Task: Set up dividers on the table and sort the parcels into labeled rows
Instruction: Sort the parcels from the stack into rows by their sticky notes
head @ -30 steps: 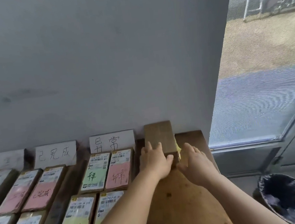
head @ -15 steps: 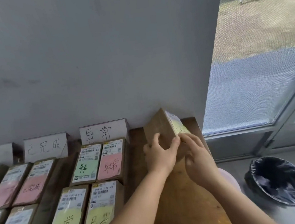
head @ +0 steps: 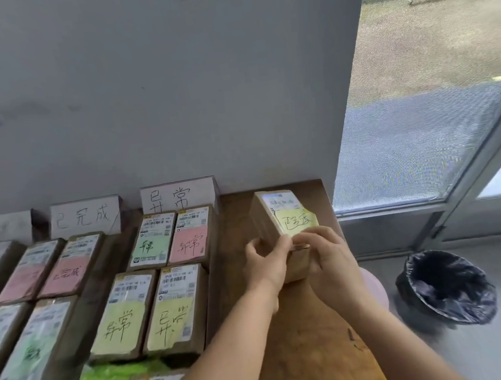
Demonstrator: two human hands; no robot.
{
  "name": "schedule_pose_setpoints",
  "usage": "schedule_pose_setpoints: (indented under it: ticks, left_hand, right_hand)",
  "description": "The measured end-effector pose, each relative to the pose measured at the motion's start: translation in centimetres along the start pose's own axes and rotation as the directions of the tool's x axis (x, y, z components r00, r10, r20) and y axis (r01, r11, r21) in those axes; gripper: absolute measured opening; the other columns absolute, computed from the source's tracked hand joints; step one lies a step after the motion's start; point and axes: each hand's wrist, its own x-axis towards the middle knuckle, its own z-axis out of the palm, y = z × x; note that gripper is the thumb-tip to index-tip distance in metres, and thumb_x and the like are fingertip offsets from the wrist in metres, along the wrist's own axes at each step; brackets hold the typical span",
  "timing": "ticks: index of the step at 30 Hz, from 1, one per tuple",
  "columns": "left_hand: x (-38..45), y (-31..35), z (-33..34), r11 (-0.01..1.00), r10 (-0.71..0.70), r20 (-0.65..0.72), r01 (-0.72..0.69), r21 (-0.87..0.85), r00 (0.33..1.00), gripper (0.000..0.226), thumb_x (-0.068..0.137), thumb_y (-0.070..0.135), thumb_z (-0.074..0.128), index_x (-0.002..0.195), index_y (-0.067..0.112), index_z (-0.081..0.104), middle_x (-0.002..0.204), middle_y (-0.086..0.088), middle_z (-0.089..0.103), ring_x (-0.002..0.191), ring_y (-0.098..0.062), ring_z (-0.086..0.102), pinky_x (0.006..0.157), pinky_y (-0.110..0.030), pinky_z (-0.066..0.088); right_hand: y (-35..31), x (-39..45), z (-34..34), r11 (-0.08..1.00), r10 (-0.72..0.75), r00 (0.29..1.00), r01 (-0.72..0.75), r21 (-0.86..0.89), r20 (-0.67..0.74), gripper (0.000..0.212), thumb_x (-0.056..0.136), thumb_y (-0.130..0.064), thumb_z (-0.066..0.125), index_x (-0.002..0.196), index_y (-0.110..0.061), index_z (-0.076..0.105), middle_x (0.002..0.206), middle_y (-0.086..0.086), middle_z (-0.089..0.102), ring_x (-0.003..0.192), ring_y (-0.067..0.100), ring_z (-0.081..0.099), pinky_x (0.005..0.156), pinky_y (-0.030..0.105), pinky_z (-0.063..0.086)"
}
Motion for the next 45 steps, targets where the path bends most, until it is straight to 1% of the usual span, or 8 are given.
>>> schedule_pose_setpoints:
  ticks: [5, 13, 20, 25, 28, 34, 42, 45]
  left_hand:
    - [-0.6, 0.2, -0.4, 0.999, 0.035, 0.001, -0.035, 0.028, 0.999, 0.076, 0.072, 0.051, 0.07, 0.138, 0.033, 0.037, 0.125, 0.004, 0.052, 0.104, -0.015, 0.051, 0.081, -0.034, 0.043]
    - [-3.6, 1.4, -1.1, 0.988, 0.141, 0.069, -0.136, -0.071, 0.988, 0.064, 0.063, 0.045, 0.072, 0.122, 0.04, 0.047, 0.103, 0.018, 0.062, 0.093, -0.001, 0.058, 0.066, -0.026, 0.041]
    - [-6.7, 3.8, -4.2, 0.954, 0.294, 0.07, -0.288, -0.083, 0.953, 0.059, 0.063, 0.058, 0.061, 0.121, 0.049, 0.053, 0.109, 0.021, 0.064, 0.105, -0.003, 0.056, 0.085, -0.037, 0.044]
    - [-9.7, 4.9, -8.2, 0.9, 0.434, 0.1, -0.426, -0.092, 0.895, 0.058, 0.07, 0.07, 0.064, 0.121, 0.042, 0.056, 0.113, 0.023, 0.064, 0.104, 0.007, 0.055, 0.081, -0.018, 0.039]
    - [-10.9, 4.8, -11.5, 0.869, 0.493, 0.058, -0.487, -0.088, 0.868, 0.038, 0.08, 0.049, 0.069, 0.113, 0.034, 0.062, 0.101, 0.02, 0.071, 0.09, 0.01, 0.063, 0.071, -0.007, 0.047]
    - [-11.9, 3.5, -20.0, 0.893, 0.445, -0.033, -0.446, -0.06, 0.895, 0.051, 0.07, 0.054, 0.066, 0.117, 0.034, 0.062, 0.13, -0.007, 0.052, 0.11, -0.019, 0.061, 0.094, -0.041, 0.052]
    - [-11.8, 1.6, -33.4, 0.889, 0.457, -0.114, -0.457, 0.021, 0.882, 0.054, 0.073, 0.056, 0.053, 0.123, 0.036, 0.059, 0.135, -0.006, 0.05, 0.122, -0.022, 0.051, 0.103, -0.046, 0.042]
    - [-10.9, 0.8, -38.0, 0.887, 0.462, -0.125, -0.462, 0.029, 0.878, 0.03, 0.094, 0.041, 0.049, 0.122, 0.035, 0.059, 0.131, -0.003, 0.056, 0.116, -0.02, 0.057, 0.099, -0.044, 0.047]
  right_hand:
    - [0.3, 1.0, -0.4, 0.988, 0.151, 0.987, -0.152, -0.008, -0.049, 0.026, 0.093, -0.02, 0.05, 0.113, -0.018, 0.067, 0.125, -0.001, 0.055, 0.116, 0.018, 0.044, 0.093, 0.017, 0.024]
    - [-1.8, 1.0, -2.4, 0.878, 0.354, 0.934, -0.313, 0.362, -0.05, 0.035, 0.087, -0.031, 0.057, 0.121, -0.027, 0.049, 0.107, -0.007, 0.059, 0.096, 0.013, 0.059, 0.087, 0.035, 0.046]
    - [-6.5, 0.7, -3.4, 0.923, 0.188, 0.971, -0.124, 0.365, -0.145, 0.024, 0.095, -0.026, 0.048, 0.118, -0.024, 0.056, 0.1, -0.01, 0.066, 0.094, 0.009, 0.061, 0.081, 0.028, 0.046]
    - [-11.0, -1.0, -2.5, 0.935, 0.099, 0.98, -0.032, 0.354, -0.175, 0.026, 0.096, -0.02, 0.044, 0.117, -0.026, 0.057, 0.092, -0.02, 0.063, 0.082, -0.009, 0.057, 0.064, 0.007, 0.04]
    - [-13.9, -2.3, -1.1, 0.929, 0.068, 0.988, -0.012, 0.371, -0.139, 0.03, 0.096, -0.02, 0.043, 0.121, -0.027, 0.058, 0.096, -0.021, 0.064, 0.086, -0.003, 0.059, 0.072, 0.018, 0.046]
    - [-20.0, -5.2, 4.3, 0.889, -0.005, 0.999, 0.027, 0.457, -0.048, 0.028, 0.097, -0.017, 0.046, 0.122, -0.024, 0.057, 0.1, -0.014, 0.066, 0.081, -0.007, 0.062, 0.059, 0.012, 0.05]
    - [-27.3, -8.3, 14.5, 0.906, -0.02, 0.998, -0.009, 0.423, 0.065, 0.035, 0.097, -0.018, 0.046, 0.13, -0.024, 0.055, 0.111, -0.012, 0.066, 0.093, 0.005, 0.064, 0.079, 0.038, 0.056]
    - [-29.5, -8.8, 18.5, 0.91, -0.013, 0.995, -0.031, 0.412, 0.103, 0.036, 0.095, -0.018, 0.046, 0.129, -0.027, 0.055, 0.104, -0.017, 0.067, 0.089, 0.002, 0.064, 0.077, 0.034, 0.057]
